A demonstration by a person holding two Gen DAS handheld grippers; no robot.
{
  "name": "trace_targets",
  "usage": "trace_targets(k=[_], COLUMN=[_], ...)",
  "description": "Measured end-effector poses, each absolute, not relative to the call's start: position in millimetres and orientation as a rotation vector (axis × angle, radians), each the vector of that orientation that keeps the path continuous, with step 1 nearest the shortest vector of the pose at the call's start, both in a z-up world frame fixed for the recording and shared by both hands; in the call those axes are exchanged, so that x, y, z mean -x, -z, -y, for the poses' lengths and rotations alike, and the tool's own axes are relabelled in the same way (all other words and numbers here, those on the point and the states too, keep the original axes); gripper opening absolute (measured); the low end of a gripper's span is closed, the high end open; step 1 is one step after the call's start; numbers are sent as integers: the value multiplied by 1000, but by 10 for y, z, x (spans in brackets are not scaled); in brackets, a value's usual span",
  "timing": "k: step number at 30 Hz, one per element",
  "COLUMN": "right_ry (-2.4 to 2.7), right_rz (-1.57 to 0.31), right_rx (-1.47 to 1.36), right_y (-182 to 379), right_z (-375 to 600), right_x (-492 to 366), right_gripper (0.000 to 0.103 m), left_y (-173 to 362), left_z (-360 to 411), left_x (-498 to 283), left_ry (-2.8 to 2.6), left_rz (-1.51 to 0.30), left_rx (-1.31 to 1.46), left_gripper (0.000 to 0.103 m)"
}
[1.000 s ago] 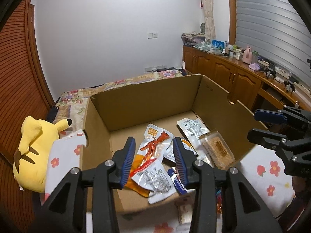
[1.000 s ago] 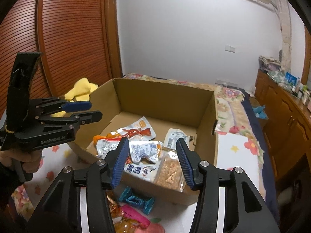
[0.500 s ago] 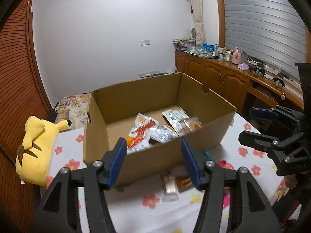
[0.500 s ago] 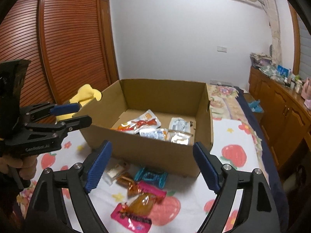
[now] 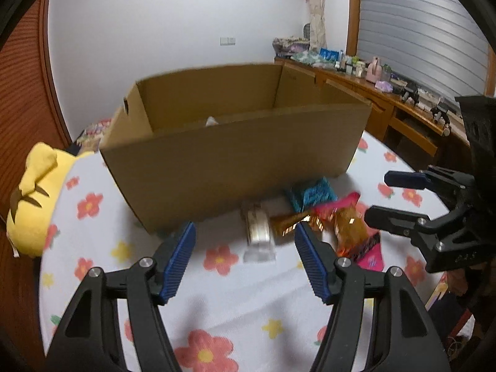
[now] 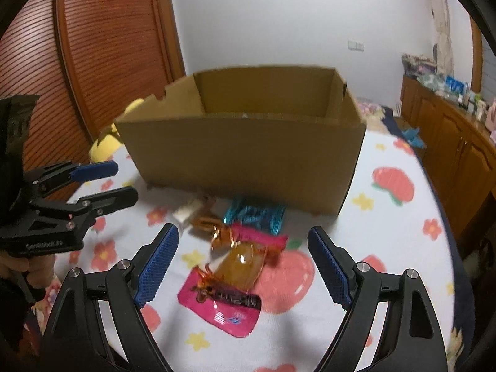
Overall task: Organize snacks
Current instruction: 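Move both open grippers back to the snacks on the table, then grasp the white wafer bar with the left gripper while the right grasps the pink candied pouch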
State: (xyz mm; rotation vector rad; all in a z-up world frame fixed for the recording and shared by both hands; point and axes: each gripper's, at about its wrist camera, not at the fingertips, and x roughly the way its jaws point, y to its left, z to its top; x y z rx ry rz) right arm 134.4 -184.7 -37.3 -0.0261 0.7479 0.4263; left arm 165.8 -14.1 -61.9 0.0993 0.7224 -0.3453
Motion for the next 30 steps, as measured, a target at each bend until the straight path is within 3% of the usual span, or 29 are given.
trace_targets(k=[9, 24, 26, 29, 30], right_ry=[-417, -432, -438, -446, -443], right_rz=[-822, -899, -894, -895, -891], right_rx=[1, 15, 30, 49, 60], right_y=[680, 837, 835, 816, 807], right_z=[1832, 1750, 1744, 1756, 1764], right_x=[-1507, -1629, -1598, -1567, -1554], right_gripper=[85, 83, 79, 56, 55], left_y=[1021, 1189, 1185, 1194, 1196], left_z=[107, 96, 91, 98, 89], left_x=[-1733, -1773, -1768, -1752, -1748], left_ry=[328, 328, 327, 323, 319], left_rz=[-814, -862, -861, -856, -855], left_rx=[-105, -129, -130, -133, -132], left_gripper=[66, 66, 67, 69, 73])
